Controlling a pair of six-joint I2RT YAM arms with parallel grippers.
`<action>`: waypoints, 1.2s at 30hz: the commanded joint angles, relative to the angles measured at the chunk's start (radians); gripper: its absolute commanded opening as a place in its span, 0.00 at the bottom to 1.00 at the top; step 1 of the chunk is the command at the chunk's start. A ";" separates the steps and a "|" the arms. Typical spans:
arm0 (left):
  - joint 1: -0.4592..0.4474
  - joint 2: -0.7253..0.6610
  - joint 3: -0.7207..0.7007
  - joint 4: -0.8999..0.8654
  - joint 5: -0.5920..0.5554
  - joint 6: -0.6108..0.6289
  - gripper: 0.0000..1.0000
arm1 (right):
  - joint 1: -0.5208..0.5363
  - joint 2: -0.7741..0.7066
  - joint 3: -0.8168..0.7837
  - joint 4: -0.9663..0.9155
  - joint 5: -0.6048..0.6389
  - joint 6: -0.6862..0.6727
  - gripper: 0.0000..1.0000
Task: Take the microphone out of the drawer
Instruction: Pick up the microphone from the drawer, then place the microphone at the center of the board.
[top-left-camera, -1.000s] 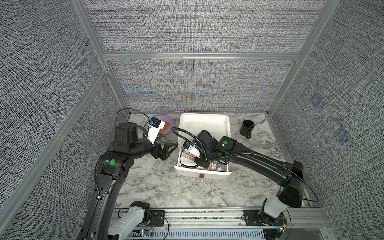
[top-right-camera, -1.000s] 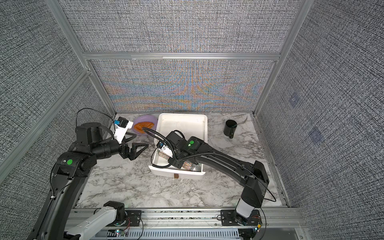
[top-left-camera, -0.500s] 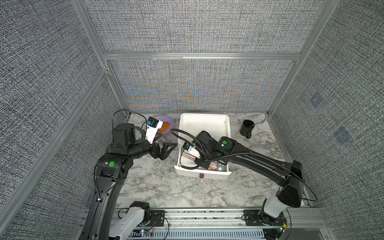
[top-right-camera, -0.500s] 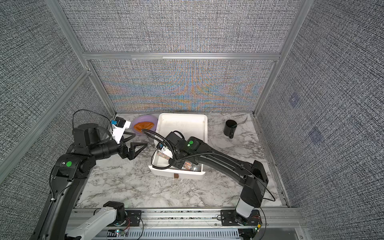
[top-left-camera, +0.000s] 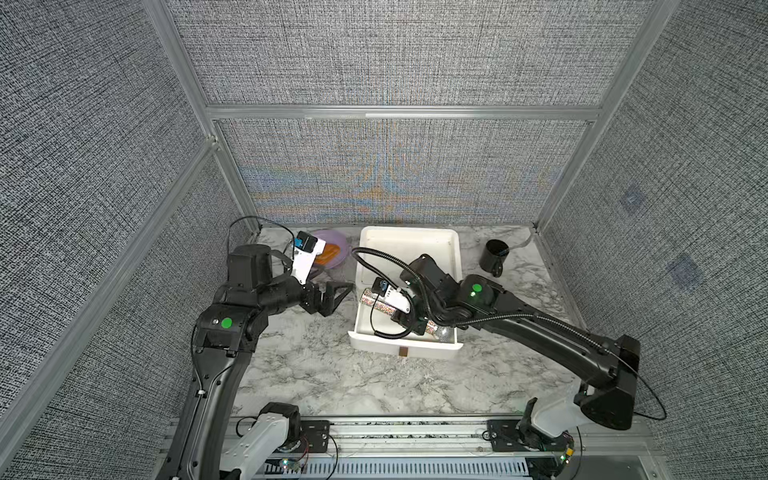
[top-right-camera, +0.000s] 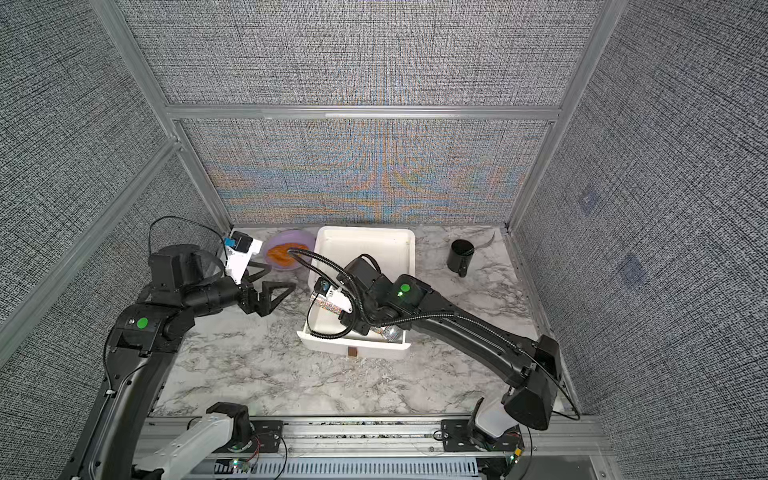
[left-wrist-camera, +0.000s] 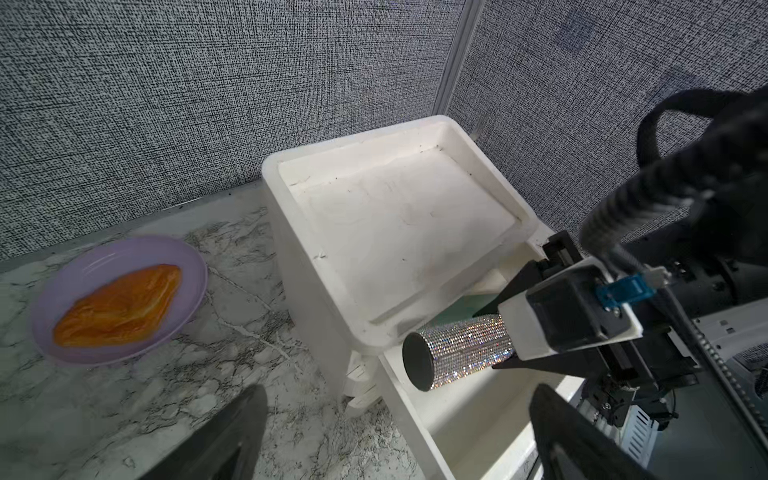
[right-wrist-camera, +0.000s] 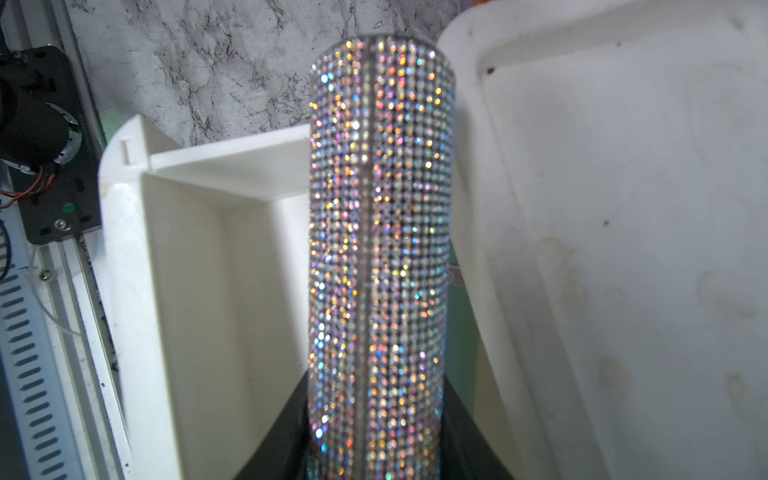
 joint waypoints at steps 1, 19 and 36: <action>0.001 -0.014 0.012 0.022 -0.022 0.007 1.00 | -0.007 -0.029 -0.003 0.080 -0.032 -0.021 0.00; 0.001 -0.032 0.057 0.020 -0.042 0.020 1.00 | -0.105 -0.250 -0.058 0.267 -0.152 0.006 0.00; 0.000 0.016 0.051 0.138 0.107 -0.072 1.00 | -0.506 -0.363 -0.121 0.355 -0.214 0.303 0.00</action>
